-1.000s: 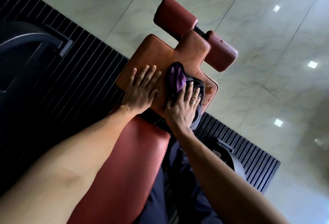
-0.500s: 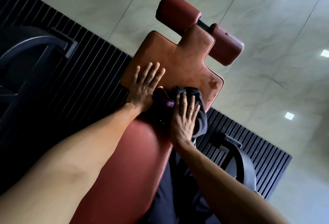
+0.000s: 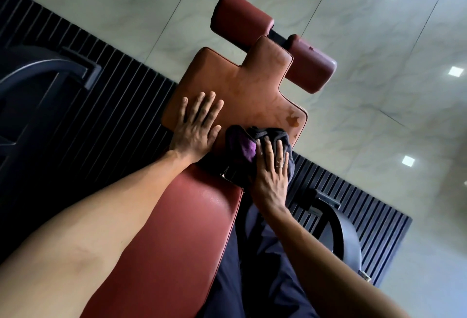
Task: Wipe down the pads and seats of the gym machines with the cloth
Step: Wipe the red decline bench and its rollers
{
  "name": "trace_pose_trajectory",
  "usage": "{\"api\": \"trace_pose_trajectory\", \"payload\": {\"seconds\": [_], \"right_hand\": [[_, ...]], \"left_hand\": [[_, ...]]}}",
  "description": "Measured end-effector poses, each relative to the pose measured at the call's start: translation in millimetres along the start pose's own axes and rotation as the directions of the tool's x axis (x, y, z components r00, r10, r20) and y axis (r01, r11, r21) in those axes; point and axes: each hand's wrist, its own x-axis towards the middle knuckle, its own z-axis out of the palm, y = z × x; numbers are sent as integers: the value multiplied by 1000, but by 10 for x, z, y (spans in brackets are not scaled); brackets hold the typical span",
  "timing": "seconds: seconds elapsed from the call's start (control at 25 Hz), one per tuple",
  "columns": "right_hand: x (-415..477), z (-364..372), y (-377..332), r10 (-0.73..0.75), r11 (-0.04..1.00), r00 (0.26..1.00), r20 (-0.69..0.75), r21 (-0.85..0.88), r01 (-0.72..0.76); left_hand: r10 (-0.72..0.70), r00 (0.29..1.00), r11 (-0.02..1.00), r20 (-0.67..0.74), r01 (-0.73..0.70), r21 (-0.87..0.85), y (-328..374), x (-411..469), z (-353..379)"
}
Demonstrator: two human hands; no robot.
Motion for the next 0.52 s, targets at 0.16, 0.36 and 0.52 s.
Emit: {"api": "trace_pose_trajectory", "payload": {"seconds": [0.16, 0.36, 0.52], "right_hand": [[395, 74, -747, 324, 940, 946, 1, 112, -322], [365, 134, -609, -4, 999, 1000, 10, 49, 4], [-67, -17, -166, -12, 998, 996, 92, 57, 7]], "left_hand": [[5, 1000, 999, -29, -4, 34, 0, 12, 11], [9, 1000, 997, 5, -10, 83, 49, 11, -51], [44, 999, 999, -29, -44, -10, 119, 124, -111]]}}
